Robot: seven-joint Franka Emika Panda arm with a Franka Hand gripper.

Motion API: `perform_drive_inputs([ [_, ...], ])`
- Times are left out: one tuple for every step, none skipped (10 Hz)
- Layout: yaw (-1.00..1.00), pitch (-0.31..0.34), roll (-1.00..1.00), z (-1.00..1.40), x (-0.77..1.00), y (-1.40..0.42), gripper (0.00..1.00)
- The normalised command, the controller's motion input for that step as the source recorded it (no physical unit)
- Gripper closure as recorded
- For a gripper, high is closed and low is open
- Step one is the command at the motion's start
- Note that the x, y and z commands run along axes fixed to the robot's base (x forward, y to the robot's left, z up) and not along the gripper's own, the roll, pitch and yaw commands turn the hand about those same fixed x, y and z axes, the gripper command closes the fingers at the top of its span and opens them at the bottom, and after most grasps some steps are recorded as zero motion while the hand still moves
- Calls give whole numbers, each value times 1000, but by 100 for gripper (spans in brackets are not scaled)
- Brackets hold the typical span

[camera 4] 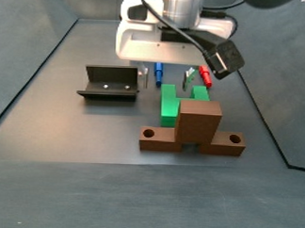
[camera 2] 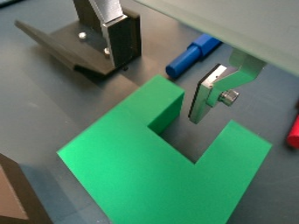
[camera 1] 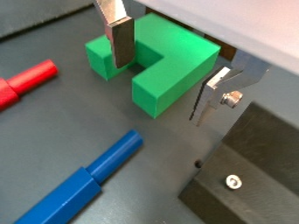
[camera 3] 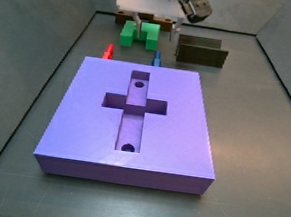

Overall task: Pick up the green object. Move up. Place the green object on the fixture. Regrasp the green object. Move to above the board. Insert the green object.
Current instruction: Pick up the green object.

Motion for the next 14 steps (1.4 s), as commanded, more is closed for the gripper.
perform_drive_inputs([
  [-83, 20, 0, -11, -40, 154, 0],
  [-34, 0, 60, -260, -14, 60, 0],
  [0, 0, 34, -317, 0, 0, 0],
  [0, 0, 0, -297, 0, -9, 0],
  [0, 0, 0, -309, 0, -9, 0],
  [0, 0, 0, -257, 0, 0, 0],
  [0, 0, 0, -189, 0, -26, 0],
  [-3, 0, 0, -49, 0, 0, 0],
  [0, 0, 0, -106, -40, 0, 0],
  [-26, 0, 11, -74, -23, -11, 0],
  [-37, 0, 0, 0, -14, 0, 0],
  [-83, 0, 0, 0, 0, 0, 0],
  [-11, 0, 0, 0, 0, 0, 0],
  [0, 0, 0, 0, 0, -20, 0],
])
